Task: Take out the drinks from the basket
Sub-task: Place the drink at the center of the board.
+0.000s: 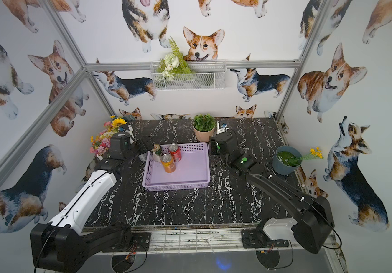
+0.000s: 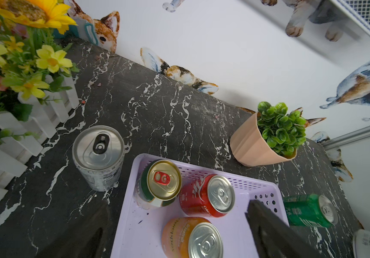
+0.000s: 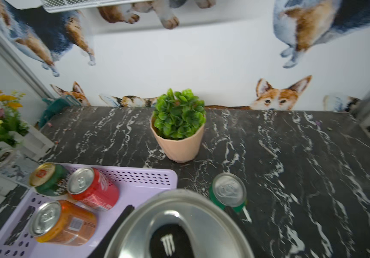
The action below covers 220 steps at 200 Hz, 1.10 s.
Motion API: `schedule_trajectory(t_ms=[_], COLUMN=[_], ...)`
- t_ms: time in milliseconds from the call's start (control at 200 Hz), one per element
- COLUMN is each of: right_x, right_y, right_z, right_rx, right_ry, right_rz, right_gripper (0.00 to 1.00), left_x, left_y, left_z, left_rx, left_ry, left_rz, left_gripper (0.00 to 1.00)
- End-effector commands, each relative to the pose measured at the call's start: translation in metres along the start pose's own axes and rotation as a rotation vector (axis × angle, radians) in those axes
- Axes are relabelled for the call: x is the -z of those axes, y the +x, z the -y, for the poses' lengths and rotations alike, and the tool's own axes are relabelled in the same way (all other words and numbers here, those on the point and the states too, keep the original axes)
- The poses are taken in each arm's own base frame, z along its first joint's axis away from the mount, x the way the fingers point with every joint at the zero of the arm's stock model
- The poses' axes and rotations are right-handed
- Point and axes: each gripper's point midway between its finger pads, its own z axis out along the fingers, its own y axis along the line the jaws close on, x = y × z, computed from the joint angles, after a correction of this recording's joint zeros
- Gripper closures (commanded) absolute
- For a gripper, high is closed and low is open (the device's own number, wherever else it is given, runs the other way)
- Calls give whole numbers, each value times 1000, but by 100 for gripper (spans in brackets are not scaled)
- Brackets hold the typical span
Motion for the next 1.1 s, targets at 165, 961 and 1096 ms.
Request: schedule_trajectory(t_ms=[165, 961, 1096], right_x=[-28, -59, -58], right_y=[73, 126, 120], right_z=[56, 63, 62], right_rx=[-94, -77, -89], right_ry=[151, 213, 212], right_rz=[-65, -142, -135], right_gripper=[100, 33, 8], left_x=[-6, -9, -9], left_y=[13, 24, 24], left_z=[19, 23, 25], left_rx=[-74, -97, -99], left_ry=[-2, -12, -10], left_rz=[-19, -43, -44], left_gripper=[0, 0, 0])
